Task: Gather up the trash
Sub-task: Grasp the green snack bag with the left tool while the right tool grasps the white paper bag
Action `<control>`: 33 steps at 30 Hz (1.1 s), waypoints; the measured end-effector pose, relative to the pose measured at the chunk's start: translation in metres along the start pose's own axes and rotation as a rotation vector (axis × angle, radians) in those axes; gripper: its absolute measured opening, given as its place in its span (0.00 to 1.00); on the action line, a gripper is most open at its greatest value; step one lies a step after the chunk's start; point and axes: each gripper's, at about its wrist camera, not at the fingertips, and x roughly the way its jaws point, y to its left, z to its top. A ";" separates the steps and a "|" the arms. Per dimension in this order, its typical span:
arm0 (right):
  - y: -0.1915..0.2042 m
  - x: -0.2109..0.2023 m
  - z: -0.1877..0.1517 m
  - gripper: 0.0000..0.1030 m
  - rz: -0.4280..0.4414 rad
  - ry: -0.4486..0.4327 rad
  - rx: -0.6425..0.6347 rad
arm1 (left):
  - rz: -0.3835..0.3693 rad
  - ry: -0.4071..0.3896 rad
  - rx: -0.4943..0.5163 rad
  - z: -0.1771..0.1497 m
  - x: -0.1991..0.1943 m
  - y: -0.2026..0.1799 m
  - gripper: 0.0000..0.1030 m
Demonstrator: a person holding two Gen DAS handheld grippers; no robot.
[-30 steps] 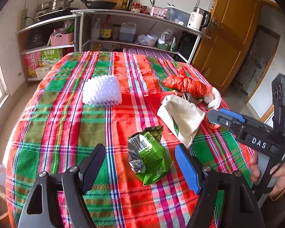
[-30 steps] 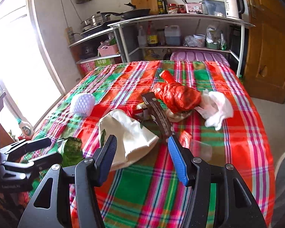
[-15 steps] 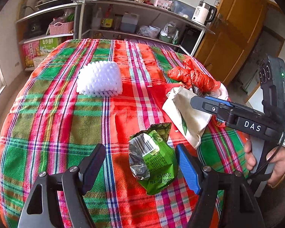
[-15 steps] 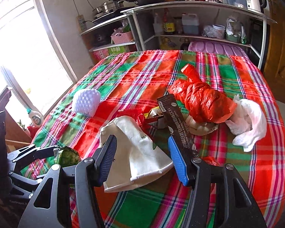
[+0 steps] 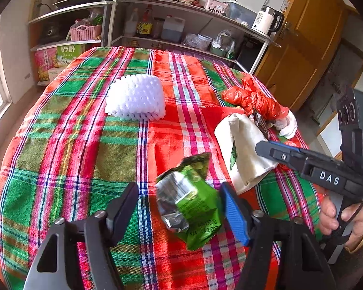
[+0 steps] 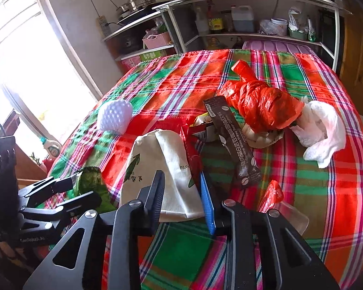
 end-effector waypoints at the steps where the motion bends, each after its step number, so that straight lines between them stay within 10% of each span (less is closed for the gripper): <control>1: 0.000 0.000 -0.002 0.29 0.013 0.005 0.005 | 0.002 0.002 0.000 0.000 0.000 0.000 0.63; 12: 0.003 0.007 -0.002 0.30 0.021 0.021 0.012 | 0.015 0.008 -0.009 -0.001 -0.003 0.004 0.63; 19: 0.007 0.001 -0.009 0.12 0.044 0.003 0.013 | 0.016 -0.019 0.023 0.002 -0.009 -0.001 0.38; 33: 0.011 -0.055 -0.027 0.09 -0.049 -0.155 0.021 | 0.001 -0.059 0.093 0.005 -0.022 -0.022 0.33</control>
